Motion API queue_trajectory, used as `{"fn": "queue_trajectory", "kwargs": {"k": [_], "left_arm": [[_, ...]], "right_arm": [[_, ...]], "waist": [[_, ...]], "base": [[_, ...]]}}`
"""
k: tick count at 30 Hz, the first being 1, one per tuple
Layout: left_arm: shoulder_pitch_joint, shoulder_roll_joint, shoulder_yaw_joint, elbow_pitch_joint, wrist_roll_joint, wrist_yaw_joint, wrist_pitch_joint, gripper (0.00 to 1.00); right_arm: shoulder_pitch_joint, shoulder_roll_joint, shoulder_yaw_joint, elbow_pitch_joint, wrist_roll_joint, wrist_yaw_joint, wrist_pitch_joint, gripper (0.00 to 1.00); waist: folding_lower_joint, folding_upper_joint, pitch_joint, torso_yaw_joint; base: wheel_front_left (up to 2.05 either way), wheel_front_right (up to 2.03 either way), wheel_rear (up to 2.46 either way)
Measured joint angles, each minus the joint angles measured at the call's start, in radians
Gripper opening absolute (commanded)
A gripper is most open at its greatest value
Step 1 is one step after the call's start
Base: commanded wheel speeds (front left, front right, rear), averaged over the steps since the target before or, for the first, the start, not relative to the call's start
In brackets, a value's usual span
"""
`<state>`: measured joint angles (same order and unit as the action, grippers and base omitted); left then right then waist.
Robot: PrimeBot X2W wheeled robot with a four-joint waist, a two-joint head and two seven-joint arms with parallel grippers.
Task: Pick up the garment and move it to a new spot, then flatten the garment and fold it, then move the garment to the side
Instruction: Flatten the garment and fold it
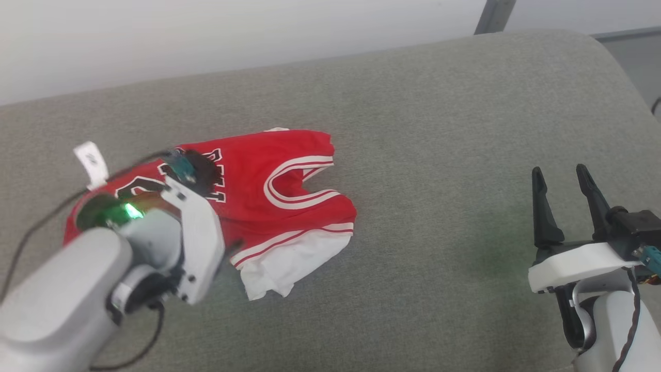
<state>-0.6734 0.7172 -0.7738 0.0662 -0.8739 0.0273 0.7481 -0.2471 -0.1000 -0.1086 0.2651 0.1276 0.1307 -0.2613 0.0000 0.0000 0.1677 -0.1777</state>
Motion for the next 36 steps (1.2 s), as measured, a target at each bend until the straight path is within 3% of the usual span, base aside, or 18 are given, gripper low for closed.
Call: {"fn": "queue_trajectory", "kwargs": {"k": [10,21,22,23,24,31,36], "left_arm": [[0.080,-0.036,-0.030,0.018,-0.058,0.080,0.073,1.00],[0.100,-0.097,-0.061,0.129,-0.076,0.053,0.064,1.00],[0.100,-0.102,-0.061,0.137,-0.081,0.044,0.059,0.46],[0.101,-0.108,-0.061,0.147,-0.090,0.037,0.060,0.15],[0.101,-0.113,-0.062,0.156,-0.103,0.032,0.062,0.00],[0.101,-0.116,-0.051,0.169,-0.124,0.001,0.053,0.00],[0.103,-0.039,-0.021,0.133,-0.126,0.004,0.047,0.00]], "right_arm": [[-0.009,0.003,0.006,0.002,0.004,0.000,0.000,1.00],[-0.014,0.008,0.008,0.002,0.003,0.000,0.000,1.00],[-0.014,0.008,0.007,0.002,0.003,0.000,0.000,1.00],[-0.014,0.008,0.007,0.002,0.003,0.000,0.000,1.00],[-0.014,0.008,0.007,0.002,0.003,0.000,0.000,1.00],[-0.013,0.007,-0.004,0.001,-0.004,0.000,0.000,1.00],[-0.008,0.005,-0.015,0.000,-0.005,0.000,0.000,1.00]], "waist": [[0.0000,0.0000,0.010,-0.042],[0.0000,0.0000,0.020,-0.062],[0.0000,0.0000,0.021,-0.062],[0.0001,0.0000,0.021,-0.062],[0.0000,0.0000,0.022,-0.061],[0.0000,0.0000,0.019,-0.044],[0.0000,0.0000,0.013,-0.022]], "base": [[0.00,0.00,0.00],[0.00,0.00,0.00],[0.00,0.00,0.00],[0.00,0.00,0.00],[0.00,0.00,0.00],[0.00,0.00,0.00],[0.00,0.00,0.00]]}}
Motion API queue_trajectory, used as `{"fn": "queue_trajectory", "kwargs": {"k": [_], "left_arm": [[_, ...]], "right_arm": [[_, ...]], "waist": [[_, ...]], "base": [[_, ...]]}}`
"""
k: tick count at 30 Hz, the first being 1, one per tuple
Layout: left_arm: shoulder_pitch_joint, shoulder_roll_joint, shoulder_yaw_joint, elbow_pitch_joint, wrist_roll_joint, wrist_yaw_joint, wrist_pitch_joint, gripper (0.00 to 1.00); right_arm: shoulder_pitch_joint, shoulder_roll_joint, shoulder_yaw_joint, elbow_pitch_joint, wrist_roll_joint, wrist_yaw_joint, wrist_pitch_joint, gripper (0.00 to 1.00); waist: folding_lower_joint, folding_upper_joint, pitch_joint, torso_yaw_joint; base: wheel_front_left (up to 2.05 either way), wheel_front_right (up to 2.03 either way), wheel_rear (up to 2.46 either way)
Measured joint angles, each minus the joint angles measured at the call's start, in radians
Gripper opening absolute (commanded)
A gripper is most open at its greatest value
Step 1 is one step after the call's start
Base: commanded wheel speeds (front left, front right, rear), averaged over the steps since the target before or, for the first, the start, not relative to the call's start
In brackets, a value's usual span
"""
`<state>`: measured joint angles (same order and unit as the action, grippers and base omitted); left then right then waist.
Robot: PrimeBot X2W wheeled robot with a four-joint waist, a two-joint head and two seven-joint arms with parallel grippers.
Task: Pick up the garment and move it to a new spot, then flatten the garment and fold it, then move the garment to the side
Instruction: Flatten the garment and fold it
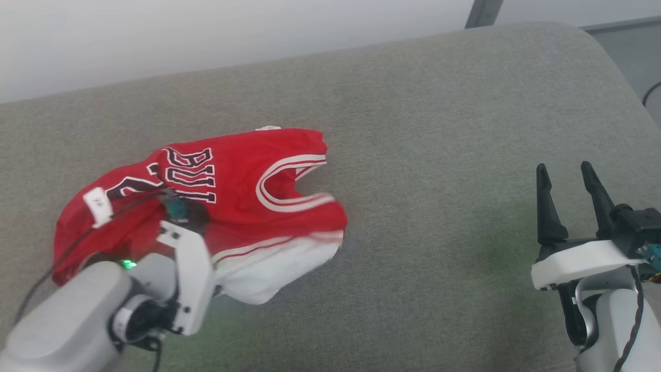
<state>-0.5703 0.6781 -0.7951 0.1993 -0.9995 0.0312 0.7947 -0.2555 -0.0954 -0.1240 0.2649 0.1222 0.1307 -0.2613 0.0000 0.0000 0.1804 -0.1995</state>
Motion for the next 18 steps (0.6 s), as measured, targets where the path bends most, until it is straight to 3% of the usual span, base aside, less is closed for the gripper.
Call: {"fn": "queue_trajectory", "kwargs": {"k": [11,18], "left_arm": [[0.089,0.195,0.046,-0.055,0.007,0.072,0.002,0.00],[0.159,0.253,0.050,-0.019,0.008,0.105,-0.020,0.00]], "right_arm": [[0.007,-0.002,-0.002,-0.002,-0.001,0.000,0.000,1.00],[0.007,-0.003,-0.002,-0.005,-0.001,0.000,0.000,1.00]], "waist": [[0.0000,0.0000,-0.004,0.043],[0.0000,0.0000,-0.001,0.066]], "base": [[0.00,0.00,0.00],[0.00,0.00,0.00]]}}
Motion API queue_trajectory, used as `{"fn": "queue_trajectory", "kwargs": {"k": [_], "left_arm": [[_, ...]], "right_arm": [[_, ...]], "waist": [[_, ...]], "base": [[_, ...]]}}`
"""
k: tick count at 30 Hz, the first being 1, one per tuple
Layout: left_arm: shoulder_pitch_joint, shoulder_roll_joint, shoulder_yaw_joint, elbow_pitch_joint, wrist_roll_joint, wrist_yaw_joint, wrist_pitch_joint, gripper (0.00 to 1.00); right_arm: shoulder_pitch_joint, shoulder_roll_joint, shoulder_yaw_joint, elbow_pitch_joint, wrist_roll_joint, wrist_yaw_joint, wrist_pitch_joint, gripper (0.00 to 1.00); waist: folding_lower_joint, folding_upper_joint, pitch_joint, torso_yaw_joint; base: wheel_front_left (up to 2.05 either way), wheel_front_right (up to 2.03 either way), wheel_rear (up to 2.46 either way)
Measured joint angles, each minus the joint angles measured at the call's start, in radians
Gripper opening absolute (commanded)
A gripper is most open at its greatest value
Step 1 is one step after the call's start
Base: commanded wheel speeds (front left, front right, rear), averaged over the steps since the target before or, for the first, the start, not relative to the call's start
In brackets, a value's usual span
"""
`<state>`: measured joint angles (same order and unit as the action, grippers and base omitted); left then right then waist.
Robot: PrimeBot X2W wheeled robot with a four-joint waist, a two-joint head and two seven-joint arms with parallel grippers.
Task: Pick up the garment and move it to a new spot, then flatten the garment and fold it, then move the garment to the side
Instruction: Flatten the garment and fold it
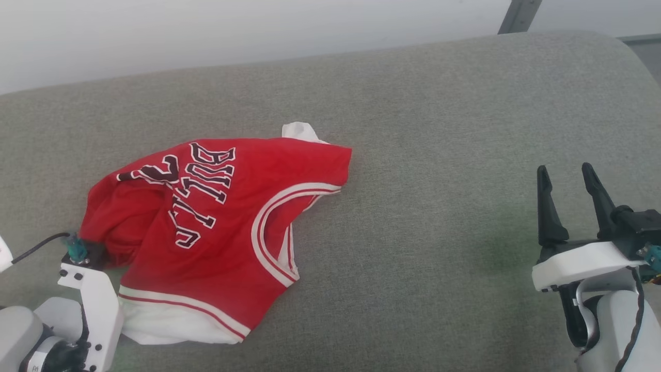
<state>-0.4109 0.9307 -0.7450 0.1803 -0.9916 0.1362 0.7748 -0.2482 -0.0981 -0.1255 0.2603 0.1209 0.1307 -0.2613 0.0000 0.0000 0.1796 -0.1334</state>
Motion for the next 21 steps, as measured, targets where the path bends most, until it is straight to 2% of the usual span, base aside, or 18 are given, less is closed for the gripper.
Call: {"fn": "queue_trajectory", "kwargs": {"k": [5,6,7,8,14,21], "left_arm": [[0.008,-0.030,0.012,0.052,-0.013,-0.001,-0.041,0.00],[0.008,-0.037,0.015,0.058,-0.016,-0.002,-0.048,0.08],[0.008,-0.042,0.017,0.063,-0.015,-0.006,-0.065,0.44],[0.008,-0.051,0.022,0.070,-0.014,-0.008,-0.084,1.00],[0.001,-0.096,0.067,0.077,-0.038,0.000,-0.177,1.00],[-0.004,-0.136,0.108,0.042,0.028,-0.017,-0.421,1.00]], "right_arm": [[-0.003,-0.005,0.012,0.004,0.002,0.000,0.000,1.00],[-0.003,-0.006,0.016,0.006,0.002,0.000,0.000,1.00],[-0.003,-0.006,0.019,0.007,0.003,0.000,0.000,1.00],[-0.003,-0.007,0.021,0.009,0.008,0.000,0.000,1.00],[-0.001,-0.031,0.055,0.026,0.020,0.000,0.000,1.00],[0.014,-0.055,0.066,0.040,0.021,0.000,0.000,1.00]], "waist": [[0.0000,0.0000,0.000,0.015],[0.0000,0.0000,-0.001,0.018],[0.0000,0.0000,-0.002,0.021],[0.0000,0.0000,-0.004,0.024],[0.0000,0.0000,-0.026,0.052],[0.0000,0.0000,-0.071,0.111]], "base": [[0.00,0.00,0.00],[0.00,0.00,0.00],[0.00,0.00,0.00],[0.00,0.00,0.00],[0.00,0.00,0.00],[0.00,0.00,0.00]]}}
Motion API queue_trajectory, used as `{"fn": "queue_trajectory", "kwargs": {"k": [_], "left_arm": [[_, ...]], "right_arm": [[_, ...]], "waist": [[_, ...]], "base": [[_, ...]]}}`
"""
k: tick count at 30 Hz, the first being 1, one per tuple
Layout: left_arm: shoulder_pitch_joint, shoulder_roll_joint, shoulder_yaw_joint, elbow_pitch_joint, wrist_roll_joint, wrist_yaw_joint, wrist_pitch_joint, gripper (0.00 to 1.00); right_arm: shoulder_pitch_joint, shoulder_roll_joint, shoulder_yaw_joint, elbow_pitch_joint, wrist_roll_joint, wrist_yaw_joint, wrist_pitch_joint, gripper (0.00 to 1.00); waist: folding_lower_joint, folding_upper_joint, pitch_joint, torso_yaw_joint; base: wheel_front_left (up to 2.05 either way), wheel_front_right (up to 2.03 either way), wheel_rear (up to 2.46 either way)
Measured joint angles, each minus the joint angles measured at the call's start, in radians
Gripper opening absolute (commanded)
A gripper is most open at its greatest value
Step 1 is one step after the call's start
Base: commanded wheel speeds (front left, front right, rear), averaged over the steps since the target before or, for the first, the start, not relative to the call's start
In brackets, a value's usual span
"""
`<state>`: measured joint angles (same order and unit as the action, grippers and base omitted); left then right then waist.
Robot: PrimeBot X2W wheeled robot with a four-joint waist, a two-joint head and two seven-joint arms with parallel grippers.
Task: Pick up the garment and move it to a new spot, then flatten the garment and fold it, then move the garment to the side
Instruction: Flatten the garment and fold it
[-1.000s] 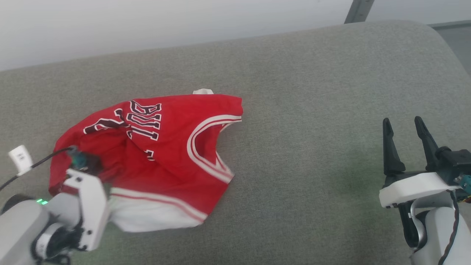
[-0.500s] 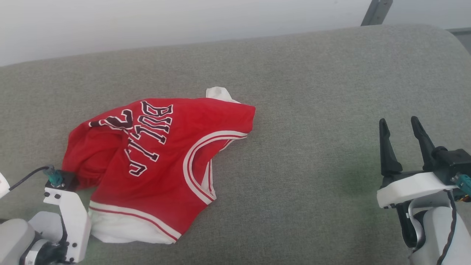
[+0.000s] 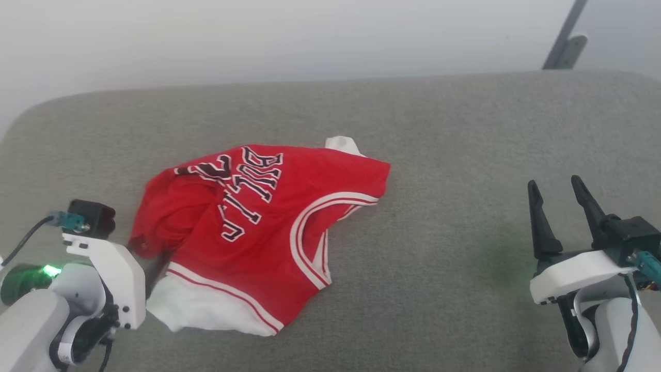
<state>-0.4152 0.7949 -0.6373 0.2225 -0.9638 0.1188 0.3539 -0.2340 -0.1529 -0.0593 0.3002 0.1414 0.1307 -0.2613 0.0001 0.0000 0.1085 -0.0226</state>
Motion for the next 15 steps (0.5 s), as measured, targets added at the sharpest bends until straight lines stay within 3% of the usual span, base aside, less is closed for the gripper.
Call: {"fn": "queue_trajectory", "kwargs": {"k": [10,15], "left_arm": [[0.062,-0.046,0.073,0.039,0.087,0.000,-0.398,1.00],[0.117,-0.067,0.129,0.058,0.086,0.020,-0.555,1.00]], "right_arm": [[0.006,-0.013,0.030,0.018,0.008,0.000,0.000,1.00],[0.005,-0.023,0.047,0.021,0.019,0.000,0.000,1.00]], "waist": [[-0.0001,0.0000,-0.056,0.057],[-0.0001,0.0000,-0.065,0.087]], "base": [[0.00,0.00,0.00],[0.00,0.00,0.00]]}}
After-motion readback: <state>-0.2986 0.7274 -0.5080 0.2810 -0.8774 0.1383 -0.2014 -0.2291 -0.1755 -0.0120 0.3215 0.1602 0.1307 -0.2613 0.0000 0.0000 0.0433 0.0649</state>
